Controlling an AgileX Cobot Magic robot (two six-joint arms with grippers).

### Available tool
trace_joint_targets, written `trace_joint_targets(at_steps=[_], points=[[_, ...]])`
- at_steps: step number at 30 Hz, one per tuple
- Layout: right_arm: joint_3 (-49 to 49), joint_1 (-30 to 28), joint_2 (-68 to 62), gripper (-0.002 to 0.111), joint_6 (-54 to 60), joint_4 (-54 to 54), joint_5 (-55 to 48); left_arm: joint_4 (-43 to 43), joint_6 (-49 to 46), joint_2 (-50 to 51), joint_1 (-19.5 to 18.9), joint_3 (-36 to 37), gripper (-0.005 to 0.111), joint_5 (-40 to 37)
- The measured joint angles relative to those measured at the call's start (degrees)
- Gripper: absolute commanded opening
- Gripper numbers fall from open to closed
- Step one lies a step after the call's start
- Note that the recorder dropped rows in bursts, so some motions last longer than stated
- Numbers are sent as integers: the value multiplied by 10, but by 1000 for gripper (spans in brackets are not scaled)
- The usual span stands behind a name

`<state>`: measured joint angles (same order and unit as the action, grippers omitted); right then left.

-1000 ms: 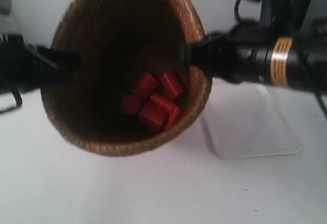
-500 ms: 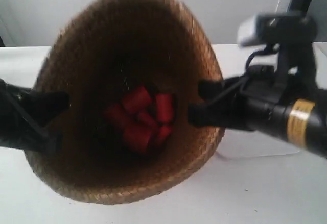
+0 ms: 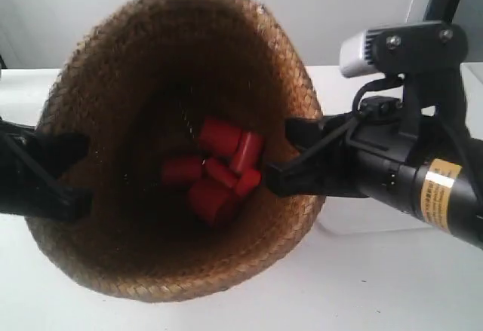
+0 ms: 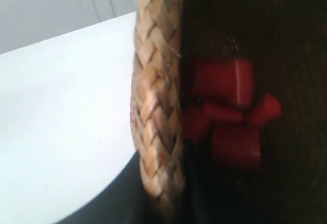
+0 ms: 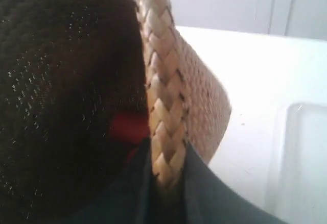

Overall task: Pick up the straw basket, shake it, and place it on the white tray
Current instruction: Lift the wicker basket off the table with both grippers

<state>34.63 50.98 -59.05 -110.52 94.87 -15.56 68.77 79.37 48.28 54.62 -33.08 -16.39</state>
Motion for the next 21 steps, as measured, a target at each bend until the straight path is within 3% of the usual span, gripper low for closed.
trace_joint_targets(at_steps=[2,6,9,13,15,21], points=[[21,7,6,0,9,-8,19,20,22,-4,8,-23,0,-23],[77,33,79,0,43,-9,39,1,-50,-53,53,-76,0,-28],[42,50,116,0,49,-6,22,-3,-68,-65,81,-59,0,-44],[-34,53,61,0,-10,13,-50,90,74,-17,89,2,0,-102],[-30,54,43,0,-21,5,-45,96,90,-5,90,-6,0,-113],[51,75,99,0,29,1,-6,18,-60,-23,141,-103,0,-123]])
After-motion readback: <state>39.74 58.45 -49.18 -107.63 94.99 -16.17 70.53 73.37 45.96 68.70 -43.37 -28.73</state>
